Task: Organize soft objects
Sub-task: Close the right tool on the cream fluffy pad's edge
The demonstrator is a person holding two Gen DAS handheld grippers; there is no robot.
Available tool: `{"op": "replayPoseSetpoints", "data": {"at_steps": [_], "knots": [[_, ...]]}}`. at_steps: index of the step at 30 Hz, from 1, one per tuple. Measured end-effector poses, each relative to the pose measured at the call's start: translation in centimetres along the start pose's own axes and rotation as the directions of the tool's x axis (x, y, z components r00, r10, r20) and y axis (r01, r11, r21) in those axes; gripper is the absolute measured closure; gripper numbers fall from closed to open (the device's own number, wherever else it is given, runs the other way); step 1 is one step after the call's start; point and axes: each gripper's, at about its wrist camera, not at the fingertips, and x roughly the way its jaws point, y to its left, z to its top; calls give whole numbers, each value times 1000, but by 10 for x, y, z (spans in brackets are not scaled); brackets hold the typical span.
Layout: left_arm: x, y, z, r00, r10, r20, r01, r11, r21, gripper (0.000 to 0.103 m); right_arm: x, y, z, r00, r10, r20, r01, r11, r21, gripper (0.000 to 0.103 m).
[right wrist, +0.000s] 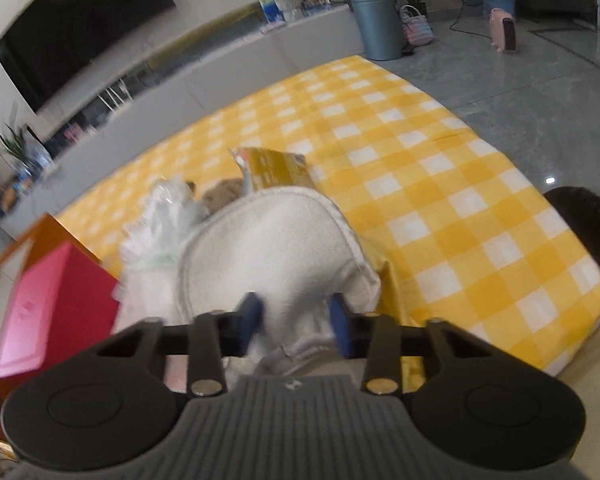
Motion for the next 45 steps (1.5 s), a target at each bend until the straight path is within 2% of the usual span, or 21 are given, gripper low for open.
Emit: {"op": "replayPoseSetpoints", "data": {"at_steps": [3, 8, 9, 10, 11, 12, 13, 15, 17, 21, 23, 24, 25, 26, 29, 30, 32, 34, 36, 40, 45], "knots": [[-2, -2, 0, 1000, 16, -3, -16, 1000, 10, 0, -9, -8, 0, 998, 47, 34, -49, 998, 40, 98], [-10, 4, 2, 999, 50, 1, -50, 999, -1, 0, -16, -23, 0, 994, 107, 35, -110, 989, 94, 95], [-12, 7, 3, 999, 54, 1, -54, 998, -7, 0, -18, -23, 0, 994, 102, 24, -104, 990, 97, 88], [-14, 9, 4, 998, 58, 0, -58, 998, -12, 0, -18, -23, 1, 996, 91, 11, -91, 991, 94, 62], [-16, 11, 5, 998, 62, 0, -62, 998, -20, 0, -19, -21, 2, 997, 83, -1, -83, 993, 85, 46], [-18, 11, 5, 998, 69, 0, -69, 997, -25, 0, -20, -18, 2, 996, 84, -3, -84, 994, 69, 19], [-20, 13, 6, 997, 73, 1, -73, 997, -30, 0, -21, -14, 1, 996, 86, 9, -86, 995, 42, 11], [-24, 17, 7, 997, 80, 9, -79, 996, -33, 0, -21, -2, 0, 996, 86, 19, -85, 996, -23, 10], [-28, 20, 7, 996, 87, 16, -86, 996, -34, 0, -12, 13, -3, 997, 65, -31, -68, 994, -90, 2], [-35, 24, 6, 994, 100, 35, -98, 995, -33, 0, 19, 38, -10, 984, -142, -107, 118, 971, -206, 3], [-36, 26, 6, 994, 99, 38, -98, 995, -32, 0, 23, 44, -11, 981, -167, -102, 141, 965, -222, 8], [-35, 27, 6, 994, 100, 37, -99, 995, -32, 0, 21, 45, -11, 983, -165, -85, 142, 964, -226, 15], [-35, 27, 6, 994, 101, 35, -100, 994, -33, 0, 17, 45, -12, 984, -170, -60, 152, 962, -225, 34], [-35, 27, 6, 994, 100, 35, -99, 994, -34, 0, 13, 42, -11, 983, -180, -35, 169, 962, -216, 43], [-35, 28, 6, 995, 98, 29, -97, 994, -40, 0, 3, 24, -7, 991, -130, -19, 126, 981, -149, 59], [-35, 28, 7, 995, 98, 28, -96, 995, -40, 0, 0, 18, -6, 994, -105, -13, 103, 986, -131, 70], [-34, 27, 8, 995, 99, 25, -99, 995, -28, 0, -4, 16, -5, 997, -77, 3, 76, 991, -106, 78], [-31, 24, 11, 995, 97, 28, -97, 995, -8, 0, -12, 11, -4, 999, -28, 25, 29, 997, -73, 96], [-26, 19, 15, 996, 84, 19, -84, 996, 9, 0, -19, 3, -1, 999, 25, 48, -24, 999, -26, 97], [-9, 13, 19, 998, 59, -31, -59, 998, -7, 0, -26, -7, 1, 997, 13, 76, -14, 1000, 17, 97], [-4, 5, 11, 999, 8, -47, -7, 1000, 7, 0, -30, -19, 0, 997, 24, 74, -28, 998, 50, 97]]}}
